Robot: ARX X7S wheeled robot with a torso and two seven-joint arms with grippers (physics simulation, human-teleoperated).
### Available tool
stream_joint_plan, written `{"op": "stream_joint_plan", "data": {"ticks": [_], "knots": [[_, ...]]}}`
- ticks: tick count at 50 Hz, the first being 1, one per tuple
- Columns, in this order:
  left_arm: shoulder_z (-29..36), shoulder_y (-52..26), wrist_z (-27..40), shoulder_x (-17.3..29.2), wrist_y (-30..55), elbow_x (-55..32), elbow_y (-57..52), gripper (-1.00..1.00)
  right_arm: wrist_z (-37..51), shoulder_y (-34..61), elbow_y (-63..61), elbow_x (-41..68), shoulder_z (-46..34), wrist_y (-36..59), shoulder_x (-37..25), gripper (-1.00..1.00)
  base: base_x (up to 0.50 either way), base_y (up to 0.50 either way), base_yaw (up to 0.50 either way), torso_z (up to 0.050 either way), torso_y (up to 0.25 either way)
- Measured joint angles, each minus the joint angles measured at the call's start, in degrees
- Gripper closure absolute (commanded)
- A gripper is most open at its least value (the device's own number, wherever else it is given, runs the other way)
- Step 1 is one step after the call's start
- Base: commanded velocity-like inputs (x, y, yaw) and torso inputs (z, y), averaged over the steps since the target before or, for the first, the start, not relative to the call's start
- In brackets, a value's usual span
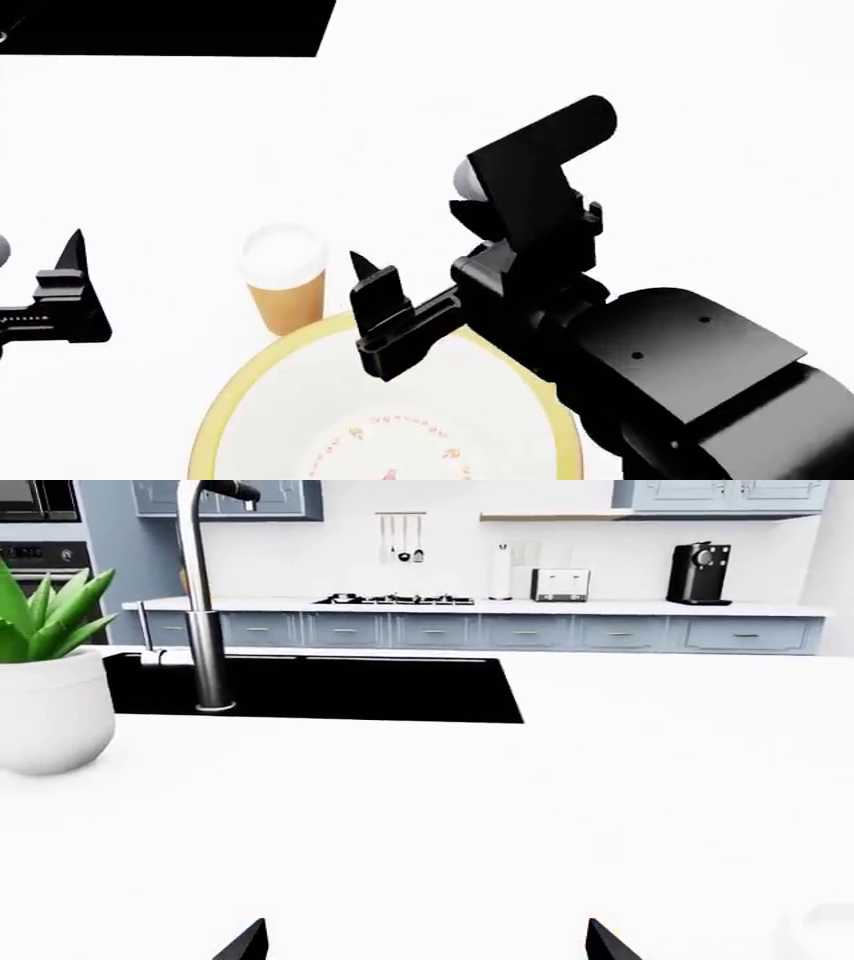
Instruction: Place the cup inside the bowl on the dining table and move the bowl to any counter.
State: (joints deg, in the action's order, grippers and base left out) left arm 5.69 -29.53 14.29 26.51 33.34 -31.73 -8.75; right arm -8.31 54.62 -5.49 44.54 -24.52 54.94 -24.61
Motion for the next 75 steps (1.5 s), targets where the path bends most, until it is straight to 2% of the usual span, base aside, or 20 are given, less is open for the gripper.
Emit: {"op": "stream_joint_plan", "data": {"ticks": [10,24,60,67,75], "knots": [[-0.1,0.5,0.3,0.1,-0.1,0.0,-0.3,-1.0,-6.7,7.8,10.5,-1.8,-6.4,0.8,4.6,-1.0,0.0,0.0,0.0,0.0,0.0],[-0.5,1.7,0.5,0.5,-0.4,-0.2,-0.6,-1.0,-15.3,16.2,29.4,-7.2,-13.4,-5.0,11.8,-1.0,0.0,0.0,0.0,0.0,0.0],[-0.5,3.2,0.8,0.9,-0.6,-0.7,-0.7,-1.0,-25.0,22.4,55.1,-13.4,-21.5,-17.5,22.0,-1.0,0.0,0.0,0.0,0.0,0.0],[-0.4,3.3,0.8,0.9,-0.7,-0.7,-0.6,-1.0,-25.4,23.1,59.5,-11.3,-25.2,-20.7,23.3,-1.0,0.0,0.0,0.0,0.0,0.0],[-0.7,3.9,0.5,1.2,-0.9,-1.0,-0.7,-1.0,-24.6,25.0,64.4,-2.2,-35.1,-25.3,24.0,-1.0,0.0,0.0,0.0,0.0,0.0]]}}
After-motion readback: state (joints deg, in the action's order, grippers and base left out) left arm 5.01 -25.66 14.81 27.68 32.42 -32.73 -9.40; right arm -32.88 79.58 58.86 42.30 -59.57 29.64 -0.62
